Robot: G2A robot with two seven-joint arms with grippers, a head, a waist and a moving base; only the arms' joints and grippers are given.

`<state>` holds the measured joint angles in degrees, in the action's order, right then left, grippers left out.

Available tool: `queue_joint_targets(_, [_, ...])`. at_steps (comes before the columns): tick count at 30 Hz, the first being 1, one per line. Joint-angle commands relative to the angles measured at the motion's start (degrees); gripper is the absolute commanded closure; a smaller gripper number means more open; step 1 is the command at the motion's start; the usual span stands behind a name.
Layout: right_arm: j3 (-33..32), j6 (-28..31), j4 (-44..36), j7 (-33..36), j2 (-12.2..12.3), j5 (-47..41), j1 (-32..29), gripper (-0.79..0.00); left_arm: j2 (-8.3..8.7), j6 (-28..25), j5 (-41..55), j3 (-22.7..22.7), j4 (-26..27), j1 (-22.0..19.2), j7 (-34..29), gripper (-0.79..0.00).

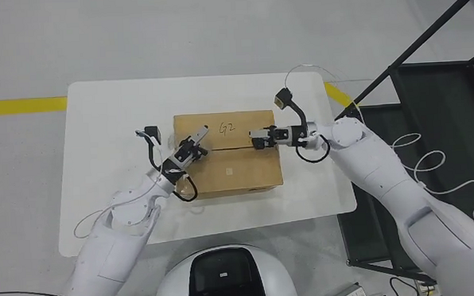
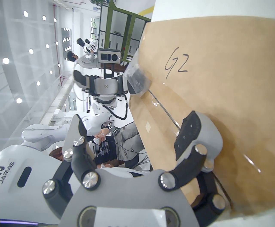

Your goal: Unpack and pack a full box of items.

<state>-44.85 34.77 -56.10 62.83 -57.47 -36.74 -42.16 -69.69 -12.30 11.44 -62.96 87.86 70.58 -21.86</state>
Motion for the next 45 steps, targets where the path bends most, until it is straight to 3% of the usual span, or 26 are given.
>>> queue_joint_targets(1, [-3.74,2.35,-0.19,1.17,1.34,-2.46,-2.42,-0.785,0.1,-0.15,0.2,-0.75,0.05,0.42,-0.36,-0.785])
queue_joint_targets(12, [-22.88,6.35,-11.48,-0.81,8.13,-4.93,-20.6,-0.785,-0.67,1.23,-1.52,1.69,0.42,-1.68,-1.47,-0.785])
queue_joint_targets(17, [-28.72,5.67,-17.22,-2.39,9.58,-4.49,-27.58,-0.785,-1.32,2.79,-3.95,4.47,0.72,-3.3,-1.53,-0.785])
queue_joint_targets(24, [-34.29,6.39,-21.0,-3.93,10.41,-5.27,-34.35,-0.785,-2.83,4.38,-5.22,8.36,-3.14,-6.98,0.87,-0.785])
queue_joint_targets(33, [-37.63,5.13,-24.32,-4.66,10.57,-4.38,-37.92,-0.785,-4.58,2.98,-3.42,11.8,-8.66,-9.97,0.25,-0.785])
queue_joint_targets(40, [-37.39,3.73,-25.45,-5.09,10.16,-3.05,-37.22,-0.785,-5.07,0.73,-1.81,11.23,-8.05,-10.57,-0.46,-0.785])
queue_joint_targets(45, [-37.58,3.57,-25.41,-4.98,9.92,-2.78,-37.07,-0.785,-5.87,1.05,3.14,12.15,-9.59,-12.61,-5.28,-0.785])
